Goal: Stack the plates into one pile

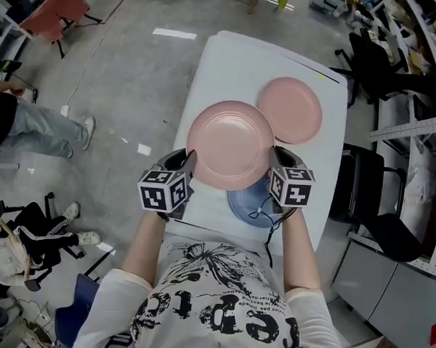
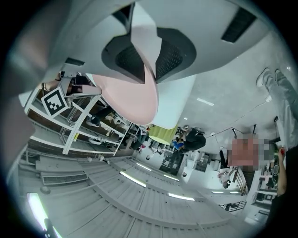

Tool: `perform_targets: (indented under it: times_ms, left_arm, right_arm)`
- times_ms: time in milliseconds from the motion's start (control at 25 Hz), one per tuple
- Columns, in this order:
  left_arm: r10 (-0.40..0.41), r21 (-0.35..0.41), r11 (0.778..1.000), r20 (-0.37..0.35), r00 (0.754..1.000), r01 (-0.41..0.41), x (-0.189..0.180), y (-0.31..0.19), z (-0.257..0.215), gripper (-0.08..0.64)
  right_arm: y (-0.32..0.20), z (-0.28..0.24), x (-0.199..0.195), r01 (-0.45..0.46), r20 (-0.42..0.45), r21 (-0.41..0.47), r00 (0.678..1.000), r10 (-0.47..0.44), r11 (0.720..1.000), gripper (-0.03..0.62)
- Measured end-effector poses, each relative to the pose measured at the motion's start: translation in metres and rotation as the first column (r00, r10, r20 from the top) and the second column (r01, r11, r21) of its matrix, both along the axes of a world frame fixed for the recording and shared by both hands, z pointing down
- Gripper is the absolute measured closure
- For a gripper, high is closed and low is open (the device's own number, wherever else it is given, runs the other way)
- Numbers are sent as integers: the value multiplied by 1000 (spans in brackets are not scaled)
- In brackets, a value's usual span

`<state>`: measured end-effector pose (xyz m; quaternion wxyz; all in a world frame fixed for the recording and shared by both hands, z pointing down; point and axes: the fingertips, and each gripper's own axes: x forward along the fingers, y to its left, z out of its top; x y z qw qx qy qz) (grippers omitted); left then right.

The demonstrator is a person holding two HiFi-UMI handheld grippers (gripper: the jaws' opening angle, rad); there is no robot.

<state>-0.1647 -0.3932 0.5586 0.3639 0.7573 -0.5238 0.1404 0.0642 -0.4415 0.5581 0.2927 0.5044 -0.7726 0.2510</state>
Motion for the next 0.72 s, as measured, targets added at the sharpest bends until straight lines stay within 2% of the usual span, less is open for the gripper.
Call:
perform_targets:
  times_ms: [200,440,720]
  left_arm:
    - [87,-20,996,18,996,-86,50,12,1,482]
    - [155,-51,987,37,987,-153,107,25,10,483]
    - [149,-99,984,30,988,-146,147,52,28,496]
  right_arm:
    - [30,2,54,-62,-16,-25,998,61,998,554]
    - [63,15,112,-124,-17,-61,992,123,990,552]
    - [103,32,153,-144,12,-115,989,147,983,551]
